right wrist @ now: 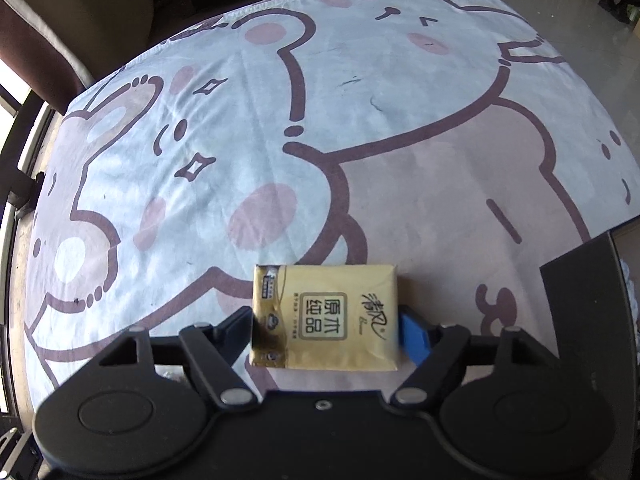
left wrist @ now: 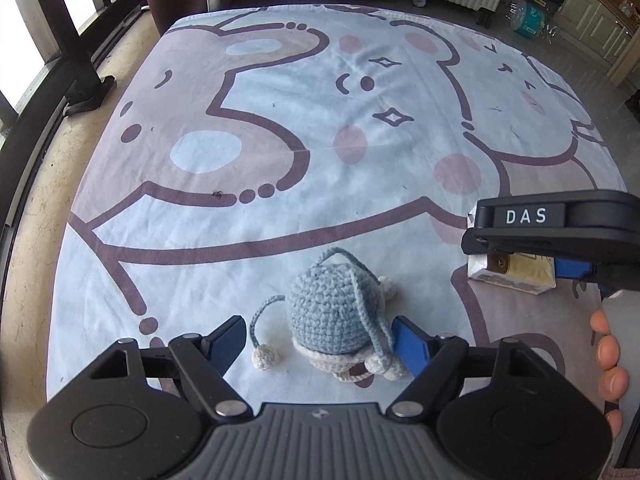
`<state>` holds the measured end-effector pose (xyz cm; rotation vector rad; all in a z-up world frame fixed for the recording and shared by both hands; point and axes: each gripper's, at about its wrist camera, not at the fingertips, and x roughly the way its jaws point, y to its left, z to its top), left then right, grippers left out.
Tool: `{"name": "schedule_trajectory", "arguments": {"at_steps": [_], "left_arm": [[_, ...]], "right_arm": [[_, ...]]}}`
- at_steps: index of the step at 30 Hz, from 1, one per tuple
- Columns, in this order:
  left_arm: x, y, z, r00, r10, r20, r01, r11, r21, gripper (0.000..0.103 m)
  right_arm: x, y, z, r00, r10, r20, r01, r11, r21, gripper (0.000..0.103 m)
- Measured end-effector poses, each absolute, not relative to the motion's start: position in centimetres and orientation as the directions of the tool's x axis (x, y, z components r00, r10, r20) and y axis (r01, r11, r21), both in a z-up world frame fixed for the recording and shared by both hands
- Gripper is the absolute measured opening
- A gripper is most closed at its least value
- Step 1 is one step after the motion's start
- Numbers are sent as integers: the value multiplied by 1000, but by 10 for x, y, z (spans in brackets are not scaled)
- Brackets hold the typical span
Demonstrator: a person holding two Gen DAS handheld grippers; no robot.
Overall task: Organize objects
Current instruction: 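Move the left gripper to the grey knitted mouse while the right gripper approaches the yellow tissue pack, then close the left gripper on the grey mouse while the right gripper grasps the tissue pack, then lift the mouse and tissue pack and carry both grippers toward the black box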
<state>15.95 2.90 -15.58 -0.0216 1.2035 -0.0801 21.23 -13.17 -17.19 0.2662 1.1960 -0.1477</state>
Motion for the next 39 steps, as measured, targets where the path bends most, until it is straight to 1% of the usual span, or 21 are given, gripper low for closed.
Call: {"name": "schedule_trajectory", "arguments": {"at_steps": [6,10,11,12,16,19,27,39], "left_arm": [[164,27,-160,347,-87,-934,28,996,-82,78],[166,26,-161,338,-100,-936,9,995,-103,69],[167,26,-161,337,-107,-936,2,994,-113,64],[167,26,-161,337,-111,-935,-6,993,-120,57],[168,26,-156,352,-104,-930,-10,993,-115,45],[167,24,-151,363,-96,-927,6,995,-101,46],[159,18,-131,395,-119,-911,17,992,-123,45],[144,15,-93,459,-129,-879,6,990,-142,45]], "right_arm": [[212,-132,-166,367,83,-926,164,975,153,74],[210,-133,-160,375,93,-922,124,981,149,73],[210,-134,-159,376,98,-921,120,981,153,73],[209,-135,-158,377,100,-921,115,981,154,73],[207,-137,-154,383,103,-918,83,986,145,73],[203,-134,-149,396,100,-913,39,991,125,73],[193,-135,-133,412,144,-900,-16,988,151,73],[166,-150,-97,470,162,-868,-54,986,155,73]]}}
